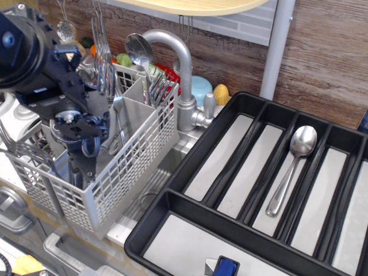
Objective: Put big spoon from basket to tray
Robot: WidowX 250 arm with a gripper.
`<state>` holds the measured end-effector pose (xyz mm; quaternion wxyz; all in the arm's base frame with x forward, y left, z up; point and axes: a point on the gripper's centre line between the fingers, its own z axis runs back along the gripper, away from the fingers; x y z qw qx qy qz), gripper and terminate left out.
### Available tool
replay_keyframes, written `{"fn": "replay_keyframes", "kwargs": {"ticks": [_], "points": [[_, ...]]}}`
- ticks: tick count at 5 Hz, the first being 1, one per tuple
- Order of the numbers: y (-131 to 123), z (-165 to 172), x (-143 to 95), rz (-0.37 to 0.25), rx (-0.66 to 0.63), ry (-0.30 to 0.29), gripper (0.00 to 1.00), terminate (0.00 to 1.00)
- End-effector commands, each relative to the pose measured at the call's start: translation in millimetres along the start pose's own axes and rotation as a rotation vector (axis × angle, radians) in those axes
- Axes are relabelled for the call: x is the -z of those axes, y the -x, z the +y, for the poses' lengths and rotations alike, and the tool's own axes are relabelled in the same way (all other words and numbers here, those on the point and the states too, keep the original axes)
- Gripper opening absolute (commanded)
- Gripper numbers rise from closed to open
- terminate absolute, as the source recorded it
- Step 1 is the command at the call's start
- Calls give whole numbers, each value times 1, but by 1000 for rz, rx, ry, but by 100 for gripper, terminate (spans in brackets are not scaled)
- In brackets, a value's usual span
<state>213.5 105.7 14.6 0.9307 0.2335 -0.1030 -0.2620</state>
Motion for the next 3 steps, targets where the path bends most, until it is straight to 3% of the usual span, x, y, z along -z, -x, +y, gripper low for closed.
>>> {"fn": "replay_keyframes", "kwargs": {"ticks": [1, 3], "points": [[-5, 11, 3, -21, -20, -11, 0, 0], [-22, 56, -32, 91, 53, -17, 0, 0]]}}
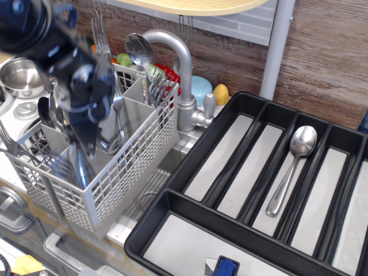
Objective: Put big spoon from basket to tray
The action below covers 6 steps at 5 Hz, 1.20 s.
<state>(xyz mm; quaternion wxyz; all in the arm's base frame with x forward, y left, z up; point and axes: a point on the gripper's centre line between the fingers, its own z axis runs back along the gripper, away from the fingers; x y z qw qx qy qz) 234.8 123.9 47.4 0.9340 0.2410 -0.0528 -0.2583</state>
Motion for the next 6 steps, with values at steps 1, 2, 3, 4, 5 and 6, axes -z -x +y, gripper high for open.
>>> {"fn": "replay_keyframes", "kwargs": {"ticks": [1, 2, 3, 4, 5, 6], "points": [[-16, 31, -35, 63, 81, -96, 0, 0], [-26, 48, -66, 203, 156, -177, 0, 0], [-46, 58, -100, 317, 192, -229, 0, 0], [-72, 60, -131, 369, 228, -325, 0, 0], [-94, 59, -156, 401, 193, -185, 0, 0], [-120, 48, -178, 421, 136, -14, 0, 0]]}}
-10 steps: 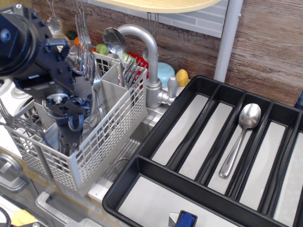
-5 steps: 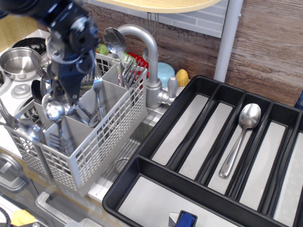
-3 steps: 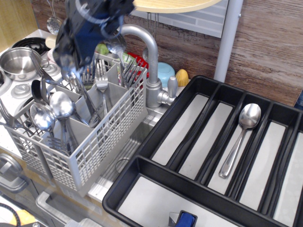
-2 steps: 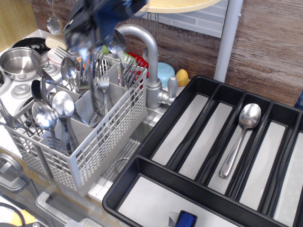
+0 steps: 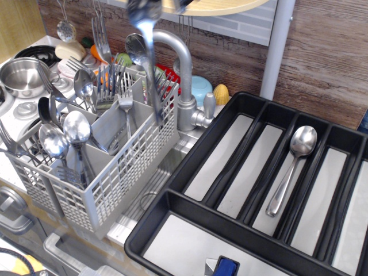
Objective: Put big spoon from basket to tray
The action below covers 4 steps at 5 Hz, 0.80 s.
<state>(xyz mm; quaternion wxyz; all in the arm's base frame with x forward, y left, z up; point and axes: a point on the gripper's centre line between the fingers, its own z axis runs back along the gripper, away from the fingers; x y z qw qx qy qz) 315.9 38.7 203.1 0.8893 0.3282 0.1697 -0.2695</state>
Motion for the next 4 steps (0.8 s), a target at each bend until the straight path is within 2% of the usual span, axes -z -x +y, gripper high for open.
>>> {"fn": "replay_keyframes", "kwargs": {"ticks": [1, 2, 4], "points": [[-22, -12, -33, -57, -77, 263, 0, 0], [-42, -28, -40, -50, -158, 388, 0, 0], [-77, -73, -23, -134, -181, 408, 0, 0]]}}
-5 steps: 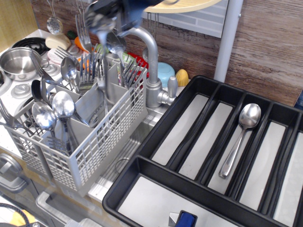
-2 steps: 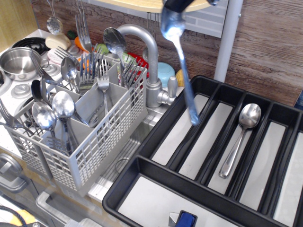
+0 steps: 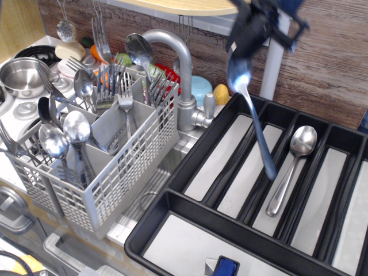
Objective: Put big spoon from basket to tray
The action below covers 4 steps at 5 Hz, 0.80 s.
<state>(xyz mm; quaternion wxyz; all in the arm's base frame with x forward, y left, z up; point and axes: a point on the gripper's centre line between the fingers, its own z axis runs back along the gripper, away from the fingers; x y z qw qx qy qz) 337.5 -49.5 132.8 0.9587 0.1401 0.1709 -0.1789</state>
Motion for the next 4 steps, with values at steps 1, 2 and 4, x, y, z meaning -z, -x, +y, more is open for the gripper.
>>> {"fn": "replay_keyframes", "kwargs": {"ticks": [1, 2, 4], "points": [[-4, -12, 0, -63, -28, -25, 0, 0], [-8, -24, 12, -45, -33, -87, 0, 0], [-6, -29, 31, -9, -3, -182, 0, 100]]}}
